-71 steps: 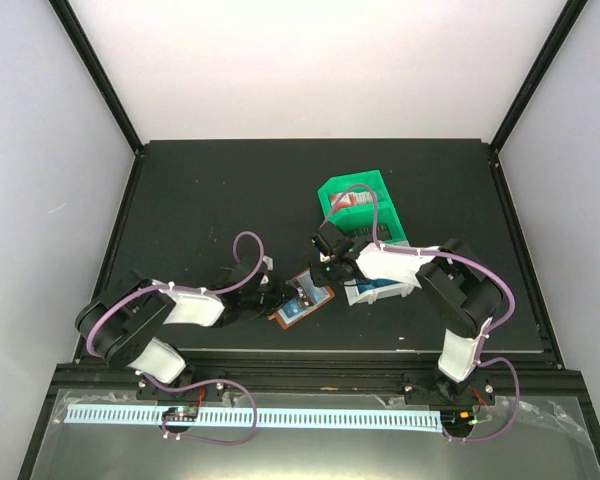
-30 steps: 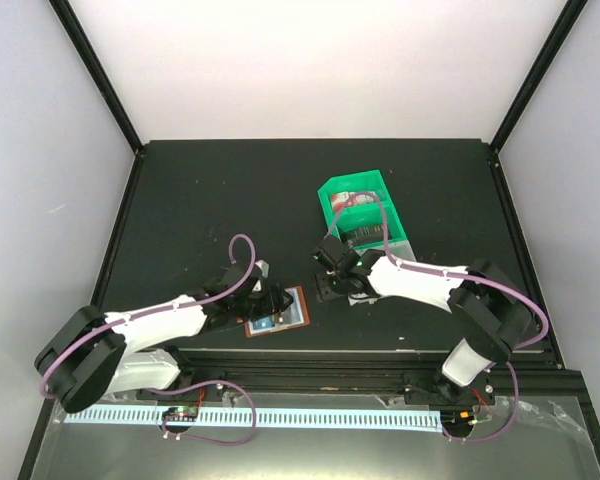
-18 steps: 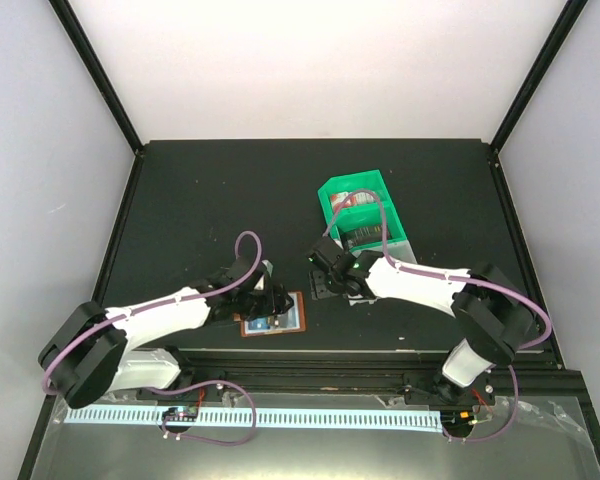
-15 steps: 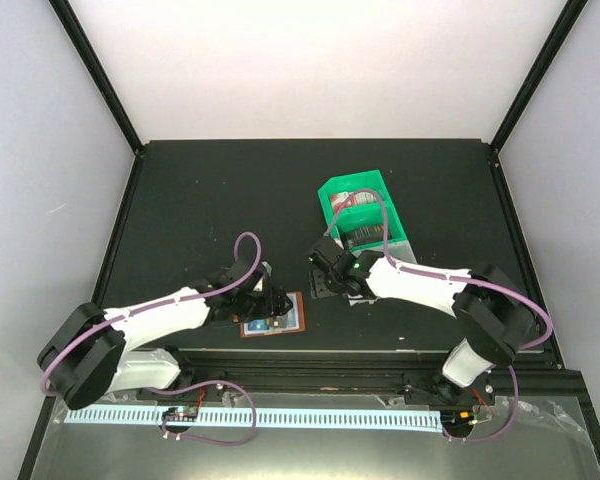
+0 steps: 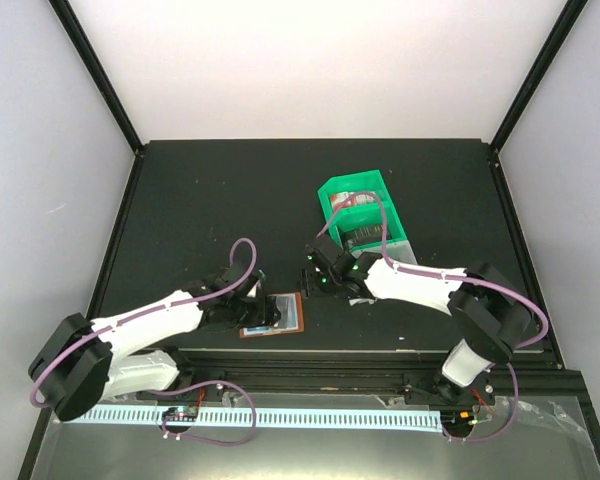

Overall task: Put the credit cards into the card holder
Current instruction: Insert the credit card into the card holder.

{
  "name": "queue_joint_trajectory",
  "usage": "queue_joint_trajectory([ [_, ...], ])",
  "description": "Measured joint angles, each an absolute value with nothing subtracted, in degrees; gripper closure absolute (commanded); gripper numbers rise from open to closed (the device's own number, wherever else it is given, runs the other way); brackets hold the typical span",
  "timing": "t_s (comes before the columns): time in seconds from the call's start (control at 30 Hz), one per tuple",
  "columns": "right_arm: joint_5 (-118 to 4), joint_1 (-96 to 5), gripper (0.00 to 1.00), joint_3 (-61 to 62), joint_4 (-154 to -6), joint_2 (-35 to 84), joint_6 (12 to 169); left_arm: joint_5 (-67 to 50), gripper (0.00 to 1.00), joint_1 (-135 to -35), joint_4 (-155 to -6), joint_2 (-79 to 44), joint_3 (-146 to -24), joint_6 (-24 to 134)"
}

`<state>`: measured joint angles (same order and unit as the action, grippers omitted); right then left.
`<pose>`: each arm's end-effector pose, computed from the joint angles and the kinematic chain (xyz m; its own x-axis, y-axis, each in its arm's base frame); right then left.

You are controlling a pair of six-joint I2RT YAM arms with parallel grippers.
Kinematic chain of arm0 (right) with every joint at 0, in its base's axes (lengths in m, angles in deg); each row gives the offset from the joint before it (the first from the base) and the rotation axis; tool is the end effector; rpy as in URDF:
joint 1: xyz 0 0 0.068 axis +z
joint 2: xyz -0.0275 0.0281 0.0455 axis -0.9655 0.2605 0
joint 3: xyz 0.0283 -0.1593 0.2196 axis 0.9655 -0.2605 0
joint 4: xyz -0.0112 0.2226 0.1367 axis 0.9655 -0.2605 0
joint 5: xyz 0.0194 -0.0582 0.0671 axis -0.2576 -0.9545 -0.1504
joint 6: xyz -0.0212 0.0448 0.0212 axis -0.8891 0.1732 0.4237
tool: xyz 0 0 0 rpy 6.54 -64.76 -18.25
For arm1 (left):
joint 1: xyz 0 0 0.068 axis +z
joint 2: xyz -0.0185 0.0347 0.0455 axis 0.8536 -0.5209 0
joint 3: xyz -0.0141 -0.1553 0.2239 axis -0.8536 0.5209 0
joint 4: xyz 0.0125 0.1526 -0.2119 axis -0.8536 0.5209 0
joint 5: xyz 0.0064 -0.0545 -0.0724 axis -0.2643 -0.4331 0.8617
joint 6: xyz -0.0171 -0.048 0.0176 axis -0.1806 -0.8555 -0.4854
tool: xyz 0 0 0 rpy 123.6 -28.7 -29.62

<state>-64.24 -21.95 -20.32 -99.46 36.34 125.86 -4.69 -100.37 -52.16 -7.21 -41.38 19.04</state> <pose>0.1938 0.2569 0.1828 -0.9145 -0.0935 -0.3937 -0.2494 0.8964 0.3664 0.1370 -0.1326 0.1576 -0.9823 -0.0870 -0.1662 -0.0007 0.8878 -0.4603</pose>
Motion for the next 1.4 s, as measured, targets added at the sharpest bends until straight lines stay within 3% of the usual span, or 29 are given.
queue_joint_trajectory([
  [0.17,-59.2,-21.9,0.47,-22.6,-97.9,37.4,125.0,-2.4,0.56,-100.3,-53.5,-10.4,-41.7,19.7],
  [0.77,-46.4,-21.9,0.48,-25.7,-93.7,41.0,121.7,3.1,0.56,-100.3,-60.1,-16.4,-42.8,19.9],
  [0.93,-47.4,-21.9,0.48,-25.7,-93.7,40.9,121.8,4.8,0.49,-100.3,-61.9,-16.4,-42.8,21.1],
  [1.03,-48.9,-21.9,0.48,-25.7,-94.0,40.6,121.7,5.1,0.38,-100.3,-61.6,-13.5,-42.8,22.3],
  [1.4,-54.3,-21.8,0.49,-23.8,-98.8,40.3,119.5,-9.3,0.34,-99.1,-48.0,-8.0,-45.2,20.9],
])
